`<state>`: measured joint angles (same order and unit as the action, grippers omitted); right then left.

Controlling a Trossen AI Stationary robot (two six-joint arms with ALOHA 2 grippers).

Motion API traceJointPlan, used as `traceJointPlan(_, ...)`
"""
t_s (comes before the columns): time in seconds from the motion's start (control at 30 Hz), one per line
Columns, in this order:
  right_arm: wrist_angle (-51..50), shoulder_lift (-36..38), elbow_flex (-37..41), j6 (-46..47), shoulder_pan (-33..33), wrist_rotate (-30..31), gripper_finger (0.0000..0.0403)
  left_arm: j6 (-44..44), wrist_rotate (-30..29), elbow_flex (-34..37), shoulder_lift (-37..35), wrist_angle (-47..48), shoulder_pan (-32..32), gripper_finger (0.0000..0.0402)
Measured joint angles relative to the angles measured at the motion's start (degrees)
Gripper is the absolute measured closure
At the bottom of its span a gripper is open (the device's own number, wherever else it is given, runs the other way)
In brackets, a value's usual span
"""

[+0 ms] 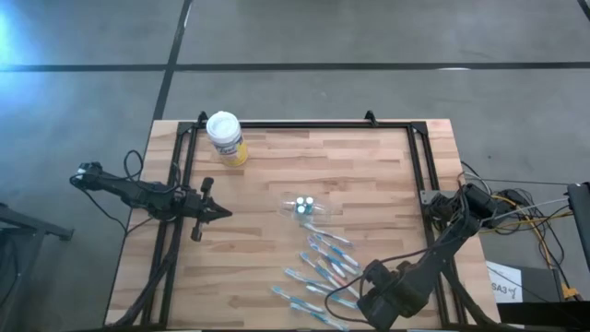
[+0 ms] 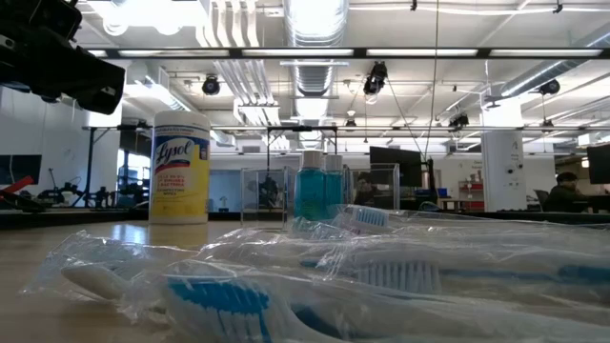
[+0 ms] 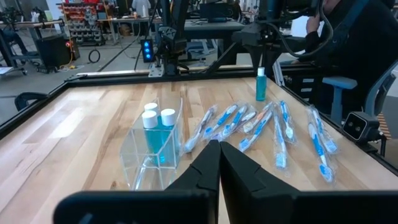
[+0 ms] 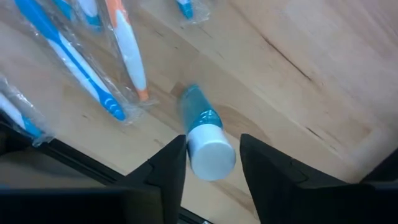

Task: Pick & Place toothbrushing station
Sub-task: Put the blue mouthwash bottle into the middle compartment of the transparent organizer

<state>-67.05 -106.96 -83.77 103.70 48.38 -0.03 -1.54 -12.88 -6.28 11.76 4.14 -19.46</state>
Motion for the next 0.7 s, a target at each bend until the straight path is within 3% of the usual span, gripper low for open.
traceJointPlan(0.27,1.9,0.0,0.0,-0.2,0.0,0.0,0.0299,-0.1,0.0,0.0,0.0,0.0,0.0,0.0389)
traceJointPlan(0.7,3.1,0.2,-0.1,-4.3,0.0,0.0,0.0311,-0.2,0.0,0.0,0.0,0.0,0.0,0.0392)
